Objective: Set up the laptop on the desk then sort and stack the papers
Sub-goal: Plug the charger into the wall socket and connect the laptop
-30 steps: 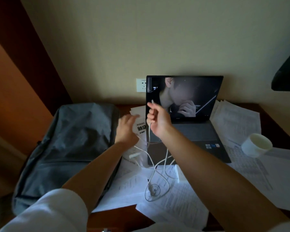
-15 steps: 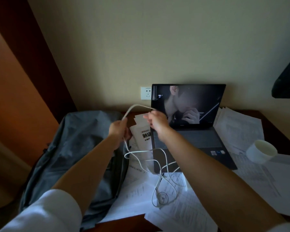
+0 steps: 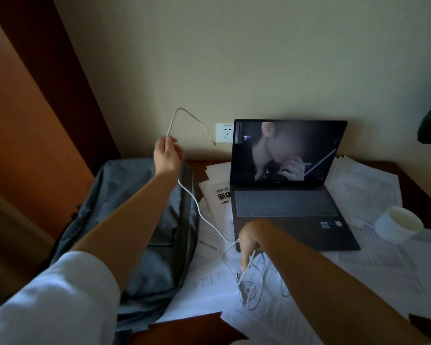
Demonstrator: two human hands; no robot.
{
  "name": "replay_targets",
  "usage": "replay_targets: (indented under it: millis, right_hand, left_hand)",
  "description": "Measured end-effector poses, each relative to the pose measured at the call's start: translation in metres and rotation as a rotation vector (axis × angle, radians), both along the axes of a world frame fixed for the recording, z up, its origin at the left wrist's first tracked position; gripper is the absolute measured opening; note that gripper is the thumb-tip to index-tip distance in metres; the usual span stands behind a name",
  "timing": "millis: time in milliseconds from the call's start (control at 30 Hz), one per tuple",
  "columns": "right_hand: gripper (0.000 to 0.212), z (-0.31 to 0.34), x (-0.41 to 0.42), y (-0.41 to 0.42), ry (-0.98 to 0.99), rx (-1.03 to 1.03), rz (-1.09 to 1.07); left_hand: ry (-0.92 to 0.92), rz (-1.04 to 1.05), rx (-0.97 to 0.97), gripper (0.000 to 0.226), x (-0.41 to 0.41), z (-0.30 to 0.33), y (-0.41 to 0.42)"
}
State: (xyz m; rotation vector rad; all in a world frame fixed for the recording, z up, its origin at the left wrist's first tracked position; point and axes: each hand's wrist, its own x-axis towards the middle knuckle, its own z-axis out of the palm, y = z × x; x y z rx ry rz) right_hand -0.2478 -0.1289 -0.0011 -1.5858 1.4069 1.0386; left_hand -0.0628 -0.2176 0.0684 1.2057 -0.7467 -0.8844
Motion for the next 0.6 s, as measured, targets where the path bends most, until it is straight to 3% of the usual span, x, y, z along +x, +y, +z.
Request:
replay_targets:
  millis: [67,133,167,233,300,400,500,600]
  right_hand:
    - [0.04,-0.001,-0.009,0.003,-0.028,-0.023,-0.106]
    - [0.009,-0.003,-0.022,0.003,-0.13,-0.219,-0.302]
    - [0.015,-0.002,-0.027,0.002,-0.168,-0.331,-0.333]
    - [0.022,-0.004,-0.033,-0.004,-0.324,-0.493,-0.506]
    - [0.024,-0.004,-0.029,-0.011,-0.605,-0.597,-0.827]
    - [0.031,0.007,-0.024,-0.018,-0.915,-0.549,-1.327]
    - [0.033,0.023,-0.023,-0.021,-1.103,-0.461,-1.495]
    - [0.038,0.033,-0.021,-0.024,-1.304,-0.306,-1.507]
  left_hand:
    - [-0.154,0.204,-0.067,0.036,-0.004,0.008,-0.002]
    - [-0.244,0.381,-0.126,0.036,-0.003,0.019,-0.003]
    - [-0.275,0.394,-0.15,0.035,-0.003,0.022,-0.002]
    - [-0.368,0.298,-0.12,0.029,-0.007,0.019,-0.001]
    - [-0.513,0.136,0.004,0.024,-0.017,0.002,0.005]
    - [-0.597,-0.159,0.271,0.026,-0.036,-0.029,0.026]
    - [-0.551,-0.376,0.511,0.03,-0.049,-0.055,0.041]
    - [-0.357,-0.564,0.692,0.036,-0.054,-0.066,0.051]
